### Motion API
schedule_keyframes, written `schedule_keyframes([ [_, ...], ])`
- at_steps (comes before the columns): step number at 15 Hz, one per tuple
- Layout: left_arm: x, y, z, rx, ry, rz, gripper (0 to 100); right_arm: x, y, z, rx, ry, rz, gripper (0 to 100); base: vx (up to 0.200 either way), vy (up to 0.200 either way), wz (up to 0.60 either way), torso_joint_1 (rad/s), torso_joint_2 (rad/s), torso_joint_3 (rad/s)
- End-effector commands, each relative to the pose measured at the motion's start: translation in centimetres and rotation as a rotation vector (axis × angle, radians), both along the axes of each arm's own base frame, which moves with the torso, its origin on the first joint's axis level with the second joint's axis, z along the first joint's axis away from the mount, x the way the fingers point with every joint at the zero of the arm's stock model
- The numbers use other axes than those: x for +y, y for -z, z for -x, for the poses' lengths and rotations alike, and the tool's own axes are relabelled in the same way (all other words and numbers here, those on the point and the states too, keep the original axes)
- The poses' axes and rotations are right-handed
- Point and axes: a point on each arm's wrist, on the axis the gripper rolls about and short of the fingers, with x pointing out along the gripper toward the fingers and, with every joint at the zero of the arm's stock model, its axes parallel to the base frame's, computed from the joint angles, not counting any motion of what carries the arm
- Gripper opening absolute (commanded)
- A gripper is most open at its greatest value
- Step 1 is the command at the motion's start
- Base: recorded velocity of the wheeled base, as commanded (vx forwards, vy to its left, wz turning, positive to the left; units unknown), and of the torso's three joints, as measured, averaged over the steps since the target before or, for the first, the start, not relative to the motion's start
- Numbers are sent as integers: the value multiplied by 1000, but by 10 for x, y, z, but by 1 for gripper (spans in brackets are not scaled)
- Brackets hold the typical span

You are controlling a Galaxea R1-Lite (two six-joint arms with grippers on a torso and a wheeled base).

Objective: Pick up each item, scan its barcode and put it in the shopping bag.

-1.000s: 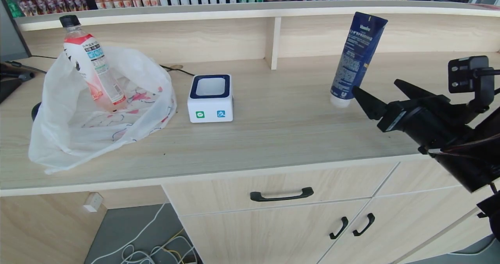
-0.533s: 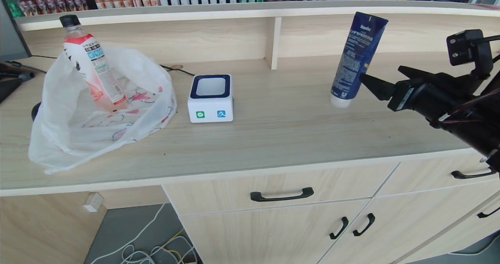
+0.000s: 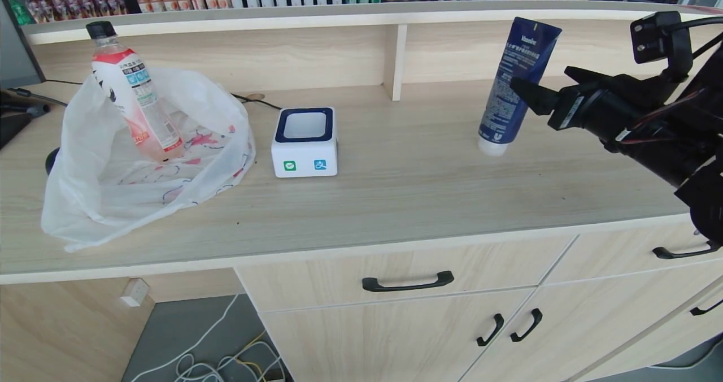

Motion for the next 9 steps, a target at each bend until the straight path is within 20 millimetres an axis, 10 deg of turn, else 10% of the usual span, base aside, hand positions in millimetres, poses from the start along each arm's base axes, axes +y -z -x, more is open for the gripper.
schedule_keyframes([
  [1, 0, 0, 0, 2, 0, 1, 100, 3, 4, -11, 10, -2, 3, 100, 0, 0, 0, 0, 0, 0],
  [9, 0, 0, 0, 2, 0, 1, 100, 10, 7, -32, 11, -14, 4, 100, 0, 0, 0, 0, 0, 0],
])
